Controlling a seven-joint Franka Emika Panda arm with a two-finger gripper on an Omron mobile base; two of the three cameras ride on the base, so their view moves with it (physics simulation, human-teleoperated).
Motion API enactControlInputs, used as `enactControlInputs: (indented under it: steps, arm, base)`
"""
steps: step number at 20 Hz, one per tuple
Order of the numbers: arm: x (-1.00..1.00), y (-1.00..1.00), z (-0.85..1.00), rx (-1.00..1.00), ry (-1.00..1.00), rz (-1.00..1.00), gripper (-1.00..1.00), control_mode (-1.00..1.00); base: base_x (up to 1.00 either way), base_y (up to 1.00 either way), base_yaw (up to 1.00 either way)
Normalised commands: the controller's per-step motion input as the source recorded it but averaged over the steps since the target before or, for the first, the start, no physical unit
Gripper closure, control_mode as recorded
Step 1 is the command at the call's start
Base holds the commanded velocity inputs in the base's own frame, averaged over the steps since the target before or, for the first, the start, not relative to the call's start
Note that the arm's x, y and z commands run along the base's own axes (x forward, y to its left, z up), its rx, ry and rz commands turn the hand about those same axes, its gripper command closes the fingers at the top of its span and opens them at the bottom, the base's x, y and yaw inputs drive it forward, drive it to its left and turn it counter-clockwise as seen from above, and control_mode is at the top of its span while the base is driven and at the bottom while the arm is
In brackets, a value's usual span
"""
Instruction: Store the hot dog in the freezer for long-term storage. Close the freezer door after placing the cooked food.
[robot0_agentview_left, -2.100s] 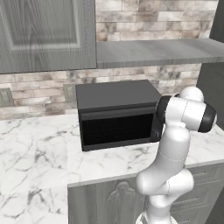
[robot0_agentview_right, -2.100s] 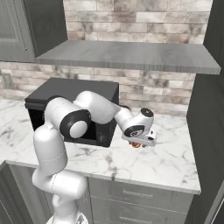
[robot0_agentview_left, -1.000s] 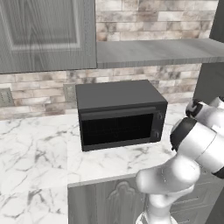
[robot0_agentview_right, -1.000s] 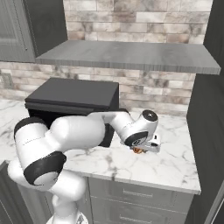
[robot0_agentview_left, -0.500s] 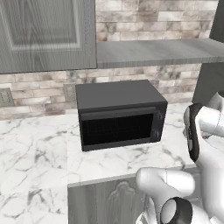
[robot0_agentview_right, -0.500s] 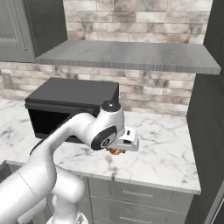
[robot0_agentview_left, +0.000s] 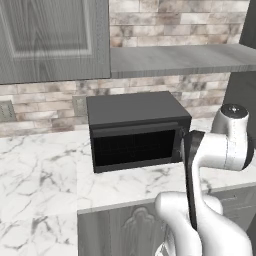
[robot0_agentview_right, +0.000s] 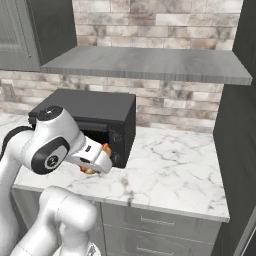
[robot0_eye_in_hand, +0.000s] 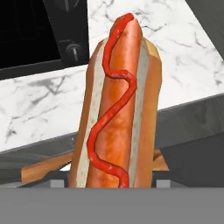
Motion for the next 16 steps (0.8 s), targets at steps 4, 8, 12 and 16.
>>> enactControlInputs:
  steps: [4,8,12,16]
  arm:
    - [-0.39,0.71,0.67,0.11,0.08,-0.22,1.00,-1.00]
    - [-0.42,0.43,0.36,0.18,0.04,-0.15,1.00,-1.00]
    - [-0.02,0.04,0.02,0.26,0.06,-0.02,1.00,-1.00]
    - [0.00,-0.02,0.00,0.20,0.01,0.06,1.00,-1.00]
  base:
    - [0.00,0.00,0.00]
    - [0.00,0.00,0.00]
    - [0.00,0.00,0.00]
    - [0.00,0.00,0.00]
